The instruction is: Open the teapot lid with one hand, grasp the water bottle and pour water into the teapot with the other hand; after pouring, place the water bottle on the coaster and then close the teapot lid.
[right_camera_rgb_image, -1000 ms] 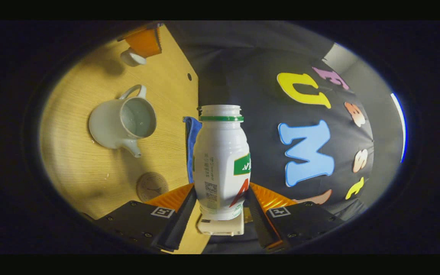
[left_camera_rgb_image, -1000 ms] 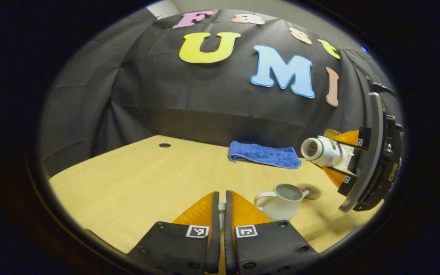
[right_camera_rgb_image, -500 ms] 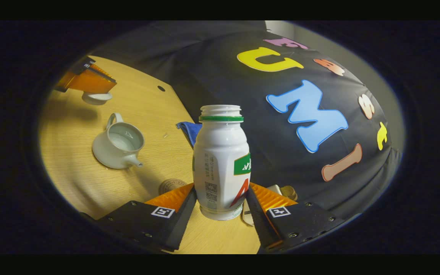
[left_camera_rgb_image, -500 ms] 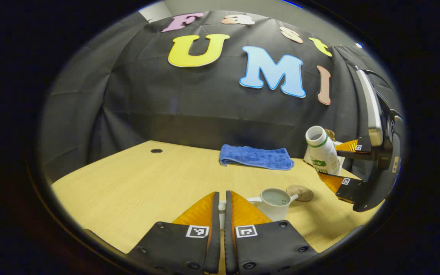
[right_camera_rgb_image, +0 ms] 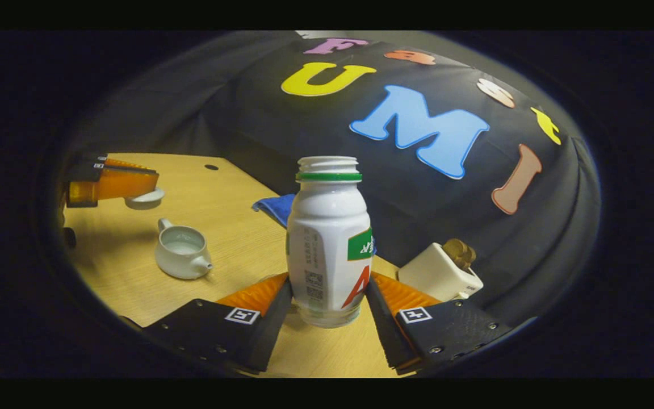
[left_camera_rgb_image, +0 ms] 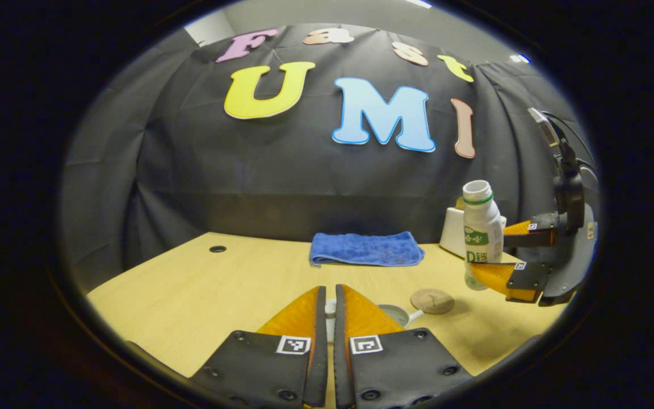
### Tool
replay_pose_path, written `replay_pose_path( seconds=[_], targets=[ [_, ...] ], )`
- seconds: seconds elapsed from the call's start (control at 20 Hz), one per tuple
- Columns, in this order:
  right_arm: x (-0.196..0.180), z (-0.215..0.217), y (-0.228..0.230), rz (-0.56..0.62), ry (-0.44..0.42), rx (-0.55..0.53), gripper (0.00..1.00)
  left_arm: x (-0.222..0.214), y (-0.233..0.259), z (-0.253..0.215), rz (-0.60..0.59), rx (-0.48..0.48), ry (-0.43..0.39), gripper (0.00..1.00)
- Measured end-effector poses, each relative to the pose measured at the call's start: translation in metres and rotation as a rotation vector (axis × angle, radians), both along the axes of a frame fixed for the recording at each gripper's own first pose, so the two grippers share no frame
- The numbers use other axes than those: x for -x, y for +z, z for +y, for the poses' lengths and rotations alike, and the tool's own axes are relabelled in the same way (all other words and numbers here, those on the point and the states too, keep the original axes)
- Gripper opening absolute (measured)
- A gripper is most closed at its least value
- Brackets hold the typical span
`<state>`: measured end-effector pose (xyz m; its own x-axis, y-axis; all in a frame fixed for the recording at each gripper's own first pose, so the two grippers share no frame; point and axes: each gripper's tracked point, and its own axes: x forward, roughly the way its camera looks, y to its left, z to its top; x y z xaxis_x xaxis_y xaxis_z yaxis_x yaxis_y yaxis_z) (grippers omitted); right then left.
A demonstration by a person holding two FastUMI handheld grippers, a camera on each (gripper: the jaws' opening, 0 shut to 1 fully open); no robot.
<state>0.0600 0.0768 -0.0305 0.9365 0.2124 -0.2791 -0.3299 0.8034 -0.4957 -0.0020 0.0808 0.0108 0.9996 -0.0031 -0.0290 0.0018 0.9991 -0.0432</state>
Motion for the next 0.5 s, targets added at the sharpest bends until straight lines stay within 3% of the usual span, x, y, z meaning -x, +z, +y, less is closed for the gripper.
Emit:
replay_pose_path(
  seconds=[0.05, 0.1, 0.15, 0.5],
  targets=[
    [0.002, -0.002, 0.001, 0.012, -0.001, -0.034, 0.74, -0.004, 0.004, -0.002, -0.006, -0.003, -0.006, 0.15],
    [0.004, -0.003, 0.001, 0.027, 0.003, -0.068, 0.74, -0.007, 0.007, -0.006, -0.012, -0.006, -0.014, 0.11],
    [0.007, -0.002, 0.001, 0.042, 0.006, -0.104, 0.74, -0.011, 0.008, -0.010, -0.014, -0.010, -0.022, 0.15],
    [0.007, -0.008, 0.001, 0.128, 0.026, -0.279, 0.74, -0.038, -0.005, -0.044, 0.007, 0.017, -0.097, 0.15]
  ],
)
